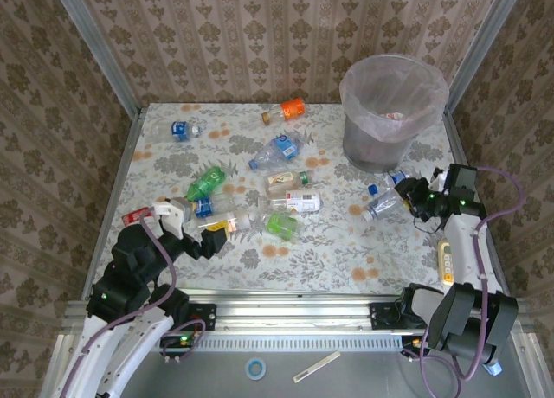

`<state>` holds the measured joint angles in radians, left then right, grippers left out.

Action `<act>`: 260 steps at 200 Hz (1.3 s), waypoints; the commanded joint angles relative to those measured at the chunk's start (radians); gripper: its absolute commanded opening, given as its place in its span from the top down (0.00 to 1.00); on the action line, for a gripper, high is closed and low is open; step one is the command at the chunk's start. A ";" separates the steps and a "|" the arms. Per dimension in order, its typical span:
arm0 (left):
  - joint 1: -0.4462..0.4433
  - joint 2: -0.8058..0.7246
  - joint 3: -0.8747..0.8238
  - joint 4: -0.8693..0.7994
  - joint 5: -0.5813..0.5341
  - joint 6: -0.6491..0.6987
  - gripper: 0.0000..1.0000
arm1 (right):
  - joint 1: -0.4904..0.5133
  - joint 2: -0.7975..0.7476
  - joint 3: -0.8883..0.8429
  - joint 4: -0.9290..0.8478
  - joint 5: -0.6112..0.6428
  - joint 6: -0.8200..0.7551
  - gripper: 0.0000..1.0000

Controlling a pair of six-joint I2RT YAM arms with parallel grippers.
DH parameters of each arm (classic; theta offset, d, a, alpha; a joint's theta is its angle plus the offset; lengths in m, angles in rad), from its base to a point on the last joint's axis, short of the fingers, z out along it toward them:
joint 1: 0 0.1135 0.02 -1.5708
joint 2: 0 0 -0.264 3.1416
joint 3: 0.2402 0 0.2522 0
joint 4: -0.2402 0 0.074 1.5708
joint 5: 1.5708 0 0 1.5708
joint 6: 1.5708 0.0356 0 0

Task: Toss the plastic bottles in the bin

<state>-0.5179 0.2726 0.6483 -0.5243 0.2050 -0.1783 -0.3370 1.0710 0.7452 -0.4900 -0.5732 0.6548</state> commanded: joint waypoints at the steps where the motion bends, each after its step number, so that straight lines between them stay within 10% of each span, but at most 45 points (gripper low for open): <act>1: -0.008 -0.010 0.024 0.006 -0.005 0.019 0.00 | 0.058 -0.043 0.032 -0.039 -0.048 -0.003 0.62; 172: -0.008 -0.010 0.021 0.013 0.003 0.015 0.00 | 0.725 -0.159 0.069 0.090 0.331 -0.143 0.65; 260: -0.007 0.072 0.019 0.077 0.086 -0.025 0.00 | 0.793 -0.155 0.118 0.088 0.411 -0.221 0.66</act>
<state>-0.5186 0.2886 0.6483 -0.4808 0.2550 -0.1833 0.4500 0.9257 0.8185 -0.4149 -0.2043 0.4679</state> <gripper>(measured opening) 0.997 0.369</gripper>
